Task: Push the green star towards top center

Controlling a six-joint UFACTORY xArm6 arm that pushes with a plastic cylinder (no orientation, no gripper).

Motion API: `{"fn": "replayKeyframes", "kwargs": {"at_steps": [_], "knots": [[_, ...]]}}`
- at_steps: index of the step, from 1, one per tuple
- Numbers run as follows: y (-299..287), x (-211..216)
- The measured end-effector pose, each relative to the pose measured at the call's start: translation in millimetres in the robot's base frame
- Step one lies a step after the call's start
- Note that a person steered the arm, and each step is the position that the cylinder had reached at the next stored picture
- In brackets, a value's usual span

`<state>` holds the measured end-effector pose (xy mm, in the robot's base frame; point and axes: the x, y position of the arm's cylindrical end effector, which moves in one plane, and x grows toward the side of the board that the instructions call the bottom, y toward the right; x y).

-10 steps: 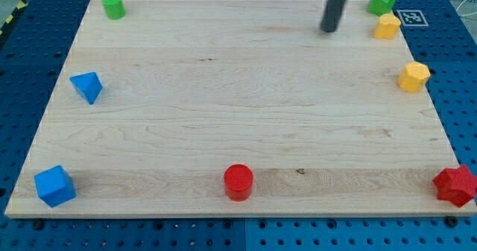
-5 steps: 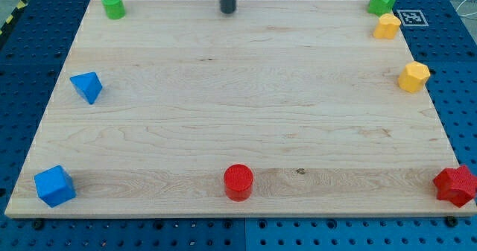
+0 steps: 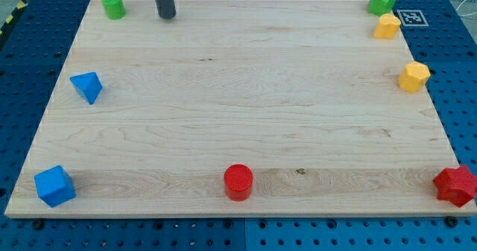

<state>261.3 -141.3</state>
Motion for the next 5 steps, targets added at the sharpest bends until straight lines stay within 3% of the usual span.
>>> {"fn": "replayKeyframes", "kwargs": {"at_steps": [2, 5], "knots": [[-161.9, 22.5], [-163.6, -14.6]]}}
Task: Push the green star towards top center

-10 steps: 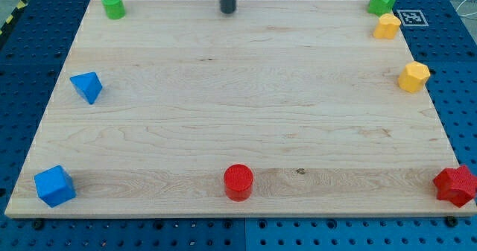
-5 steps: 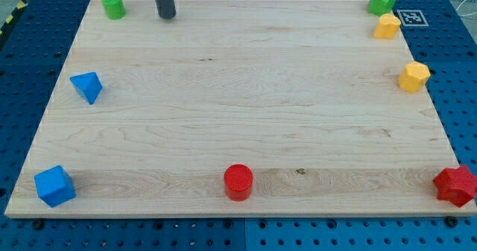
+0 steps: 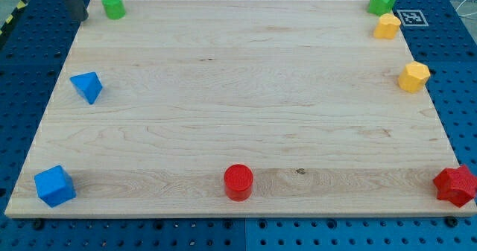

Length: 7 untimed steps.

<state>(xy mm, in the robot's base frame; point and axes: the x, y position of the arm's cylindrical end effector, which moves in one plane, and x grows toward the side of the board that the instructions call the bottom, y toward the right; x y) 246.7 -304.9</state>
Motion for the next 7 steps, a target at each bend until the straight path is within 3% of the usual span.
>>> {"fn": "replayKeyframes", "kwargs": {"at_steps": [2, 4, 7], "knots": [[8.3, -51.7], [49.6, -17.1], [149.1, -16.6]]}}
